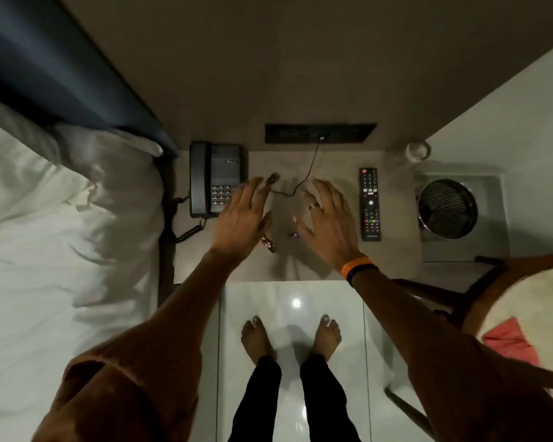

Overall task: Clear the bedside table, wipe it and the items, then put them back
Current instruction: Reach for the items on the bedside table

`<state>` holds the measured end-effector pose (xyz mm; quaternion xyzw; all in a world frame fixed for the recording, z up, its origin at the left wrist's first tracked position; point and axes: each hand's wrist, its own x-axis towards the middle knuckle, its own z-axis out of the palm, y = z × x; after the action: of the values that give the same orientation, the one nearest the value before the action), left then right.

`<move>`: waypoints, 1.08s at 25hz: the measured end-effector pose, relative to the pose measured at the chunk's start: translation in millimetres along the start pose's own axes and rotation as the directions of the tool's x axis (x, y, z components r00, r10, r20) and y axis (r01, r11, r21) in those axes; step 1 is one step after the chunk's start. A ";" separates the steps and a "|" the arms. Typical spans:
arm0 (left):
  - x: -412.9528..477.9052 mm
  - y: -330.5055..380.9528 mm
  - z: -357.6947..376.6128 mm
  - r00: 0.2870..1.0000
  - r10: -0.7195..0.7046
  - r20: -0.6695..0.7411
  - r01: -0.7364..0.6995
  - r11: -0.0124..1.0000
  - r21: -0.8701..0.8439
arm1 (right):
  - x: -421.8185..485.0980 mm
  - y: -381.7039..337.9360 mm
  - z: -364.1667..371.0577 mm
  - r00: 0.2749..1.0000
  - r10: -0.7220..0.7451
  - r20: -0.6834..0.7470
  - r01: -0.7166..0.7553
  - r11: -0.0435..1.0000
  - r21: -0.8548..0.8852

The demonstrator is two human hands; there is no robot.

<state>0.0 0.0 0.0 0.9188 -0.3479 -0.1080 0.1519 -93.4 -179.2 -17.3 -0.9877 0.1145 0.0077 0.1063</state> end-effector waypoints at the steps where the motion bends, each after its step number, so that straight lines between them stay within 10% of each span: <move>1: -2.2 -8.6 25.8 0.998 -0.026 0.058 0.027 1.000 -0.013 | -5.4 1.4 29.4 0.999 -0.003 0.046 0.003 1.000 0.003; 7: -10.3 -42.9 138.0 0.948 -0.091 0.304 0.117 0.991 -0.069 | -25.1 15.7 151.0 0.994 0.015 0.104 -0.031 0.988 0.150; 20: -12.1 17.2 182.7 0.958 -0.144 0.249 0.171 0.981 -0.090 | -61.4 44.7 167.7 0.988 0.049 0.146 -0.079 0.975 0.206; 27: 80.0 154.1 188.0 0.982 0.138 0.130 -0.115 0.979 -0.170 | -58.4 183.8 86.1 0.953 0.301 -0.032 -0.282 0.922 0.264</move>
<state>-91.9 -201.8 -127.7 0.8693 -0.4058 -0.1907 0.2078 -191.4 -322.7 -137.4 -0.9372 0.2640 -0.0268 0.2264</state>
